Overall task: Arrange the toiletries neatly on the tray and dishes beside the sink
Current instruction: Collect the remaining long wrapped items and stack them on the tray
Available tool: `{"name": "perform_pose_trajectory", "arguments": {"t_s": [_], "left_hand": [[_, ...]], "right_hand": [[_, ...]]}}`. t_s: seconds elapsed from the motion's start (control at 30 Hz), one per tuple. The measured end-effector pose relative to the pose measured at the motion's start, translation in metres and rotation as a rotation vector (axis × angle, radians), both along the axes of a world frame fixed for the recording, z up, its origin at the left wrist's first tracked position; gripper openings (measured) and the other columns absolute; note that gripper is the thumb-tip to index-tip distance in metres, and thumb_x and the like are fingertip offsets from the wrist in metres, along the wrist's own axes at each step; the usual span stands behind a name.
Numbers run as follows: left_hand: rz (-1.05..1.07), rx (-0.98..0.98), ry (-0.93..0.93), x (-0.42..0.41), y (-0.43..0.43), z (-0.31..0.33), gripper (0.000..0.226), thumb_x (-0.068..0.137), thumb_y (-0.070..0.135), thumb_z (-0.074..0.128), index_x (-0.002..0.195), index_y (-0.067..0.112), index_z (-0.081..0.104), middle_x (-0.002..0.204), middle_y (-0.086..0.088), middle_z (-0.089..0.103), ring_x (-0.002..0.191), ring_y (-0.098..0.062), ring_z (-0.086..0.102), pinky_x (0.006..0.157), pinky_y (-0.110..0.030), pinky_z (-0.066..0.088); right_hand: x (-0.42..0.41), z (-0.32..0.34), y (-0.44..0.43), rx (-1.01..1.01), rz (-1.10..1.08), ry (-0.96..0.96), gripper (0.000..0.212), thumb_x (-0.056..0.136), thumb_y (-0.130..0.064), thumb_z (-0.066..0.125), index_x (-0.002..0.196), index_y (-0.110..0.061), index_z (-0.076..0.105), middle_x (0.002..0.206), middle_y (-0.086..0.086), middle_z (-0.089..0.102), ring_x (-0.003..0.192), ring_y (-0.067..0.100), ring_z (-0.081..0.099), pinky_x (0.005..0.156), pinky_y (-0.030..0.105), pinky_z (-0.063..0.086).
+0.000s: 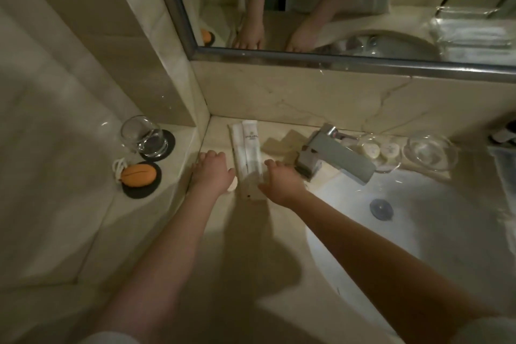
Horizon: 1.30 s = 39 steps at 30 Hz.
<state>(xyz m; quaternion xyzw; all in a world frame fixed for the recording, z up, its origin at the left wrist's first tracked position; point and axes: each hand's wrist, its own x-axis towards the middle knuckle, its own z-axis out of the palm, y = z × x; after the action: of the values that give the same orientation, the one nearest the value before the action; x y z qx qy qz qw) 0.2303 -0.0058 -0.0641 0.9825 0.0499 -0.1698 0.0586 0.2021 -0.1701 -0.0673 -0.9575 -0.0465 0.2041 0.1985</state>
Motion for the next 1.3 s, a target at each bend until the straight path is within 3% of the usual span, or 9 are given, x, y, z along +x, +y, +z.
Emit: {"name": "perform_pose_trajectory", "arguments": {"t_s": [0.23, 0.37, 0.57, 0.67, 0.73, 0.83, 1.07, 1.17, 1.3], "left_hand": [[0.049, -0.118, 0.058, 0.048, 0.004, -0.018, 0.047, 0.091, 0.041, 0.044, 0.124, 0.008, 0.051, 0.132, -0.016, 0.048, 0.123, -0.033, 0.042, 0.096, -0.041, 0.039], [0.097, -0.152, 0.075, 0.064, 0.000, -0.026, 0.048, 0.085, 0.046, 0.047, 0.112, 0.008, 0.057, 0.121, -0.016, 0.056, 0.112, -0.034, 0.049, 0.092, -0.040, 0.043], [0.213, -0.229, 0.108, 0.077, -0.016, -0.031, 0.059, 0.086, 0.037, 0.059, 0.130, 0.001, 0.043, 0.135, -0.017, 0.044, 0.123, -0.032, 0.044, 0.094, -0.038, 0.041], [0.311, -0.311, 0.132, 0.080, -0.020, -0.032, 0.040, 0.085, 0.027, 0.060, 0.115, 0.001, 0.053, 0.116, -0.015, 0.059, 0.091, -0.026, 0.055, 0.072, -0.032, 0.044], [0.322, -0.329, 0.149, 0.081, -0.020, -0.032, 0.034, 0.086, 0.025, 0.057, 0.110, 0.001, 0.056, 0.104, -0.014, 0.062, 0.082, -0.025, 0.055, 0.068, -0.031, 0.044], [0.318, -0.358, 0.165, 0.080, -0.022, -0.027, 0.039, 0.089, 0.028, 0.054, 0.116, 0.000, 0.056, 0.111, -0.016, 0.062, 0.098, -0.031, 0.061, 0.073, -0.031, 0.044], [0.525, -0.620, 0.024, 0.077, -0.021, -0.010, 0.037, 0.091, 0.024, 0.053, 0.120, 0.001, 0.055, 0.115, -0.015, 0.063, 0.100, -0.031, 0.063, 0.071, -0.030, 0.045], [0.612, -0.706, -0.077, 0.069, -0.027, 0.002, 0.031, 0.090, 0.018, 0.053, 0.116, 0.001, 0.053, 0.114, -0.017, 0.063, 0.101, -0.033, 0.062, 0.074, -0.032, 0.045], [0.648, -0.779, -0.208, 0.052, -0.036, 0.019, 0.029, 0.088, 0.015, 0.055, 0.113, 0.002, 0.050, 0.113, -0.017, 0.061, 0.102, -0.034, 0.061, 0.082, -0.037, 0.049]], "right_hand": [[0.025, -0.028, 0.037, 0.004, -0.199, 0.015, 0.063, 0.085, -0.040, 0.061, 0.133, -0.012, 0.033, 0.134, 0.011, 0.044, 0.125, 0.032, 0.040, 0.096, 0.043, 0.041], [0.035, -0.035, 0.032, 0.045, -0.266, 0.021, 0.051, 0.089, -0.022, 0.055, 0.134, -0.012, 0.033, 0.136, 0.014, 0.043, 0.124, 0.033, 0.042, 0.100, 0.043, 0.041], [0.044, -0.041, 0.007, 0.047, -0.332, 0.023, 0.038, 0.089, -0.009, 0.046, 0.127, -0.011, 0.040, 0.115, 0.015, 0.060, 0.101, 0.033, 0.059, 0.081, 0.038, 0.049], [0.044, -0.041, 0.006, 0.075, -0.336, 0.043, 0.039, 0.088, -0.015, 0.050, 0.125, -0.012, 0.040, 0.105, 0.012, 0.063, 0.093, 0.032, 0.061, 0.073, 0.036, 0.050], [0.043, -0.042, 0.009, 0.047, -0.307, 0.029, 0.034, 0.090, -0.017, 0.049, 0.123, -0.012, 0.041, 0.104, 0.012, 0.063, 0.088, 0.030, 0.061, 0.070, 0.035, 0.049], [0.045, -0.041, 0.012, 0.041, -0.306, 0.081, 0.027, 0.092, -0.014, 0.047, 0.119, -0.013, 0.042, 0.105, 0.010, 0.062, 0.086, 0.027, 0.060, 0.068, 0.035, 0.047], [0.046, -0.021, 0.005, 0.179, -0.340, 0.204, 0.029, 0.095, -0.017, 0.045, 0.122, -0.009, 0.048, 0.110, 0.014, 0.061, 0.095, 0.031, 0.062, 0.076, 0.043, 0.056], [0.034, -0.009, -0.003, 0.246, -0.339, 0.151, 0.028, 0.096, -0.015, 0.043, 0.122, -0.006, 0.043, 0.108, 0.017, 0.059, 0.093, 0.035, 0.061, 0.078, 0.050, 0.055], [0.009, 0.009, -0.015, 0.394, -0.387, 0.036, 0.023, 0.097, -0.014, 0.039, 0.117, -0.006, 0.046, 0.098, 0.015, 0.060, 0.081, 0.031, 0.059, 0.072, 0.046, 0.054]]}}
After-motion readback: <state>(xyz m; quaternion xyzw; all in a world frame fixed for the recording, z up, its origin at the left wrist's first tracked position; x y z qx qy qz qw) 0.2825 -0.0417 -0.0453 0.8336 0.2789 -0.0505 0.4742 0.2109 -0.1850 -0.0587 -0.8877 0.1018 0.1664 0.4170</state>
